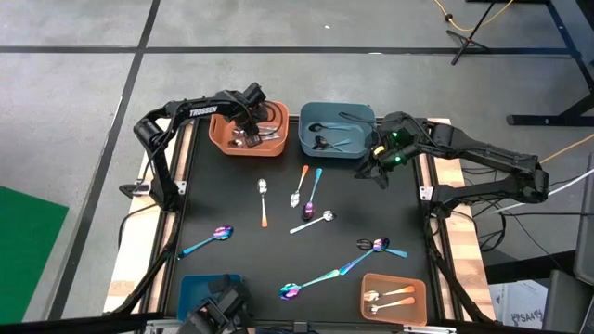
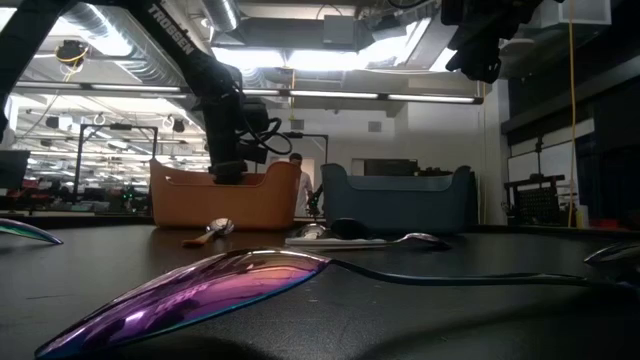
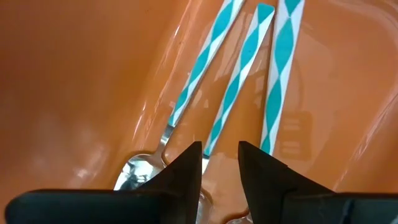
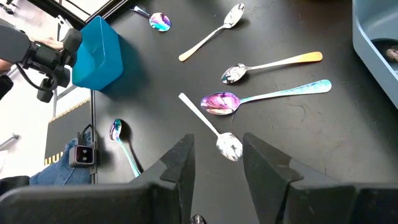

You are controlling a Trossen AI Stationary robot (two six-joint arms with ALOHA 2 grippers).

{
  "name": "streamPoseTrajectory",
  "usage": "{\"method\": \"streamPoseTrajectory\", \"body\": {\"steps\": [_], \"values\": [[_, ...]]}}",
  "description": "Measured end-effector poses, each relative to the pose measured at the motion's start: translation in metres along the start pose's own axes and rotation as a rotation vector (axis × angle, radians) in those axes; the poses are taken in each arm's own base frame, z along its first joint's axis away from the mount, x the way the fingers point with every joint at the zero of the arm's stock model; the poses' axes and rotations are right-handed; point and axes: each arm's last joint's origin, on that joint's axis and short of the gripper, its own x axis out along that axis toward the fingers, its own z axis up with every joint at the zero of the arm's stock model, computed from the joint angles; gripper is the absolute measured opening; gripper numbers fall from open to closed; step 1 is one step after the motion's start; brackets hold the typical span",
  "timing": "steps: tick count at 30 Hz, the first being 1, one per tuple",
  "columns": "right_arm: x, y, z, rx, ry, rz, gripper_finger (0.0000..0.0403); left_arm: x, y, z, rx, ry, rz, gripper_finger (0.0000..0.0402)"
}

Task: Sort silverware by color (type)
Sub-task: Put the white patterned spoon into the top orange bin

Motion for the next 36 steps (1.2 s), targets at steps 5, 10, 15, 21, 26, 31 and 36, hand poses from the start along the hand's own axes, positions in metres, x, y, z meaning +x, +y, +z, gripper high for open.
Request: {"method": "streamPoseTrajectory", "body": {"steps": [5,10,15,21,26,31,36], "values": [[0.0,0.0,0.0,0.0,0.0,0.0,0.012,-0.008,-0.001,0.0,-0.005,-0.009,0.003,0.0099],[0.0,0.0,0.0,-0.001,-0.001,0.0,0.012,-0.028,-0.005,0.003,0.008,-0.066,0.025,0.0099],[0.002,0.004,-0.001,-0.018,0.002,-0.005,0.012,-0.058,-0.017,0.004,0.032,-0.129,0.042,0.0099],[0.012,0.024,-0.002,-0.143,-0.041,-0.071,0.012,-0.096,-0.04,0.004,0.023,-0.208,0.036,0.0099],[0.029,0.042,-0.003,-0.265,-0.041,-0.052,0.012,-0.122,-0.068,0.004,0.046,-0.273,0.007,0.0099],[0.055,0.053,-0.009,-0.362,0.053,-0.023,0.012,-0.138,-0.102,0.003,0.08,-0.31,-0.044,0.0099],[0.088,0.059,-0.016,-0.456,0.135,-0.065,0.012,-0.145,-0.136,0.004,0.129,-0.329,-0.1,0.0099]]}}
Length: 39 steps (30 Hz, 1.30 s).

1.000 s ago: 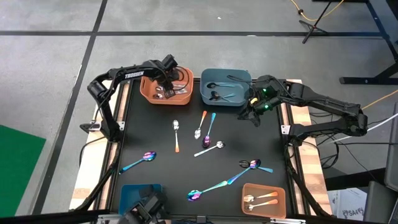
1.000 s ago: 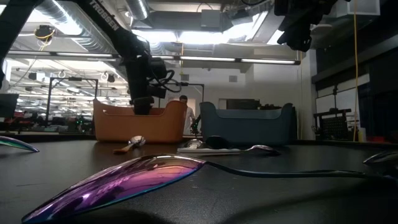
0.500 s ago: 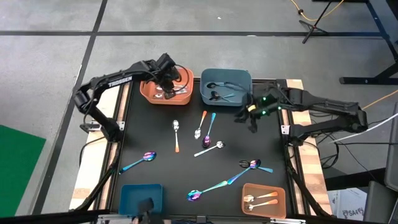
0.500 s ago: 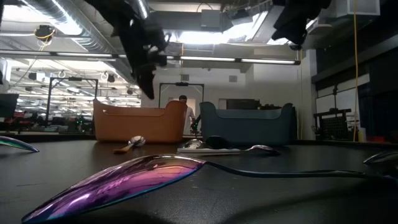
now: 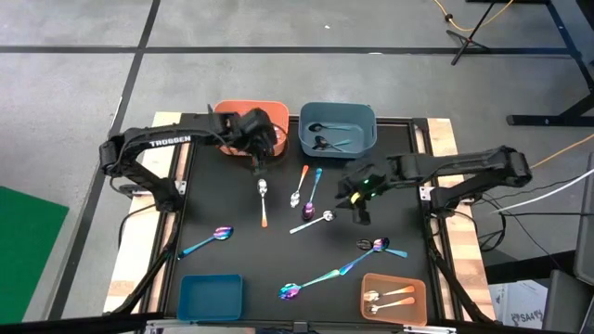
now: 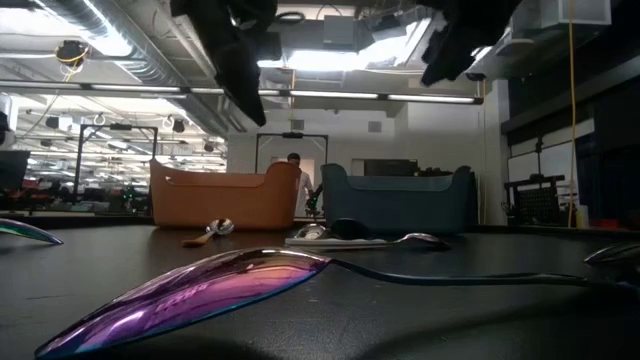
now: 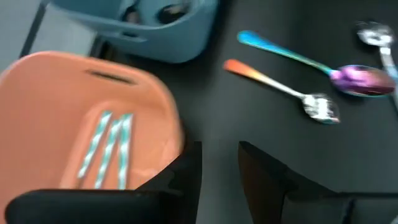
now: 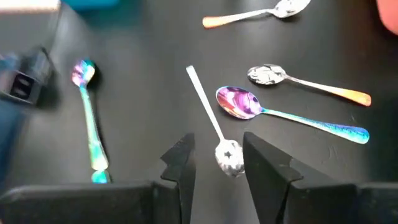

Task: Sort silverware by color (type)
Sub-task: Put the white patterned spoon into the top orange bin

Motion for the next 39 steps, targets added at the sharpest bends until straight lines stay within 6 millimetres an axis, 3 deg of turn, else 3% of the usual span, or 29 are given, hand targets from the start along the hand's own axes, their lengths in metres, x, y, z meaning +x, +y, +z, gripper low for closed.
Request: {"method": "streamPoseTrajectory", "body": {"steps": [8,19,29,39], "values": [[0.052,0.006,0.001,-0.128,0.081,0.001,0.012,-0.004,-0.047,0.004,0.066,-0.016,-0.053,0.0099],[0.106,-0.003,-0.009,-0.129,0.19,-0.021,0.012,-0.012,-0.092,0.001,0.102,-0.022,-0.114,0.0098],[0.137,-0.007,-0.012,-0.13,0.179,-0.021,0.012,-0.02,-0.122,-0.01,0.123,0.028,-0.118,0.0098],[0.156,-0.01,-0.021,-0.124,0.236,-0.021,0.012,-0.027,-0.138,-0.024,0.115,0.112,-0.07,0.0098]]}}
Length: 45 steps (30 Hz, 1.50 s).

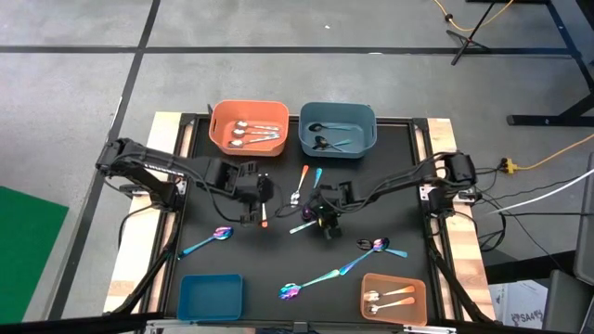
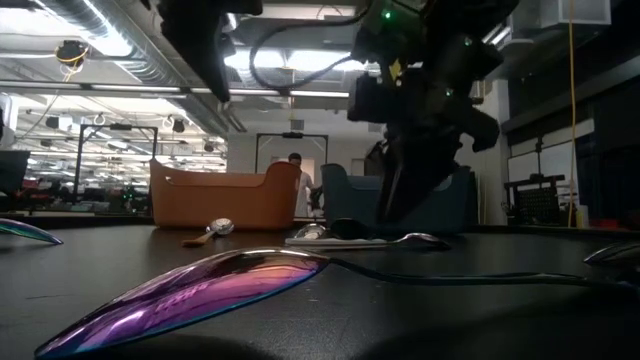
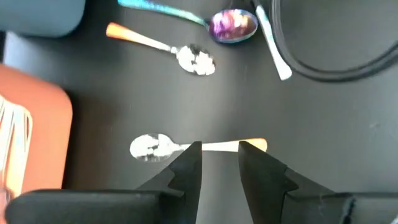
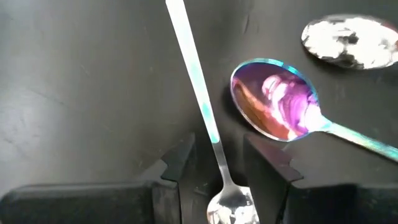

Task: Sort silverware by color (type)
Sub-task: Put the white patterned spoon into the top orange bin

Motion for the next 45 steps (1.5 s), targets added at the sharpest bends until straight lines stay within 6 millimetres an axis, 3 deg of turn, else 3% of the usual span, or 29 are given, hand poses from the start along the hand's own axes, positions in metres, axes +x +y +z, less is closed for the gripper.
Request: {"method": "streamPoseTrajectory", "body": {"steps": [7,33,45], "values": [[0.013,-0.001,-0.002,0.001,0.014,0.001,0.012,-0.003,-0.01,-0.007,-0.025,0.043,-0.002,0.0098],[0.023,-0.002,-0.003,0.003,0.022,0.015,0.012,-0.011,-0.041,-0.019,0.019,0.058,-0.043,0.0098],[0.027,-0.003,-0.004,0.006,0.036,-0.007,0.011,-0.014,-0.046,-0.027,0.024,0.109,-0.033,0.0098]]}}
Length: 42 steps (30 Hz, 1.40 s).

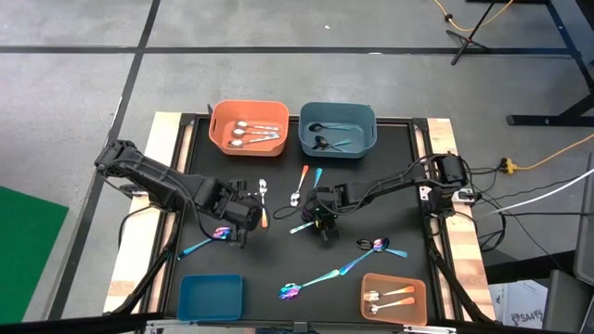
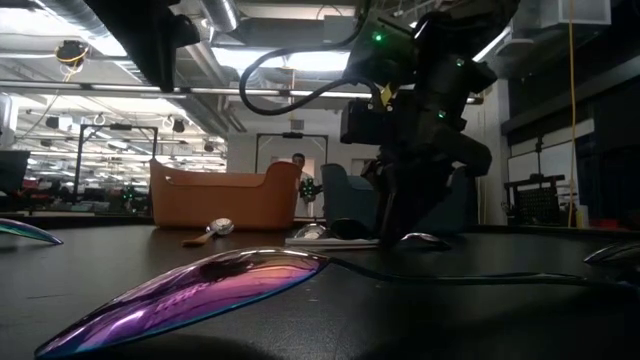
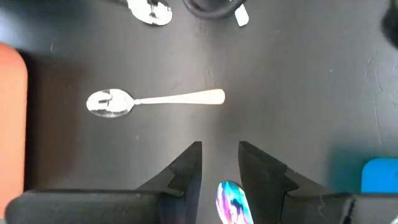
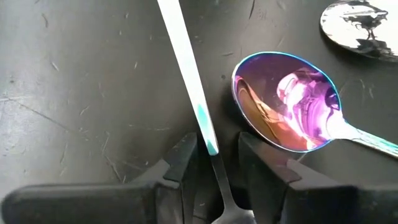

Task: Sort silverware by color (type)
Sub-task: Put the white patterned spoon into the top orange bin

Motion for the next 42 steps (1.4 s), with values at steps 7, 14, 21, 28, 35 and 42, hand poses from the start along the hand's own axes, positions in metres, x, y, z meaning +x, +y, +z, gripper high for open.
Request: {"method": "streamPoseTrajectory", "body": {"steps": [7,14,21,28,35,42], "values": [[0.001,0.0,0.0,0.0,0.003,0.003,0.0046,-0.001,-0.003,-0.003,-0.026,0.016,0.01,0.0098],[0.001,0.001,-0.001,0.001,0.005,0.02,0.0005,-0.002,-0.006,-0.005,-0.011,0.014,0.004,0.0098],[0.001,0.0,-0.001,0.002,0.007,0.019,0.0003,-0.002,-0.008,-0.005,-0.008,0.013,0.002,0.0098],[0.001,0.001,-0.001,0.01,0.003,0.063,0.0002,-0.013,-0.012,-0.012,0.017,-0.019,-0.015,0.0098],[-0.007,0.003,0.0,0.008,-0.016,0.083,0.0002,-0.042,-0.012,-0.026,-0.013,-0.146,-0.003,0.0098],[-0.028,0.006,0.007,-0.003,-0.085,0.109,0.0001,-0.064,-0.01,-0.038,-0.021,-0.271,0.032,0.0098]]}}
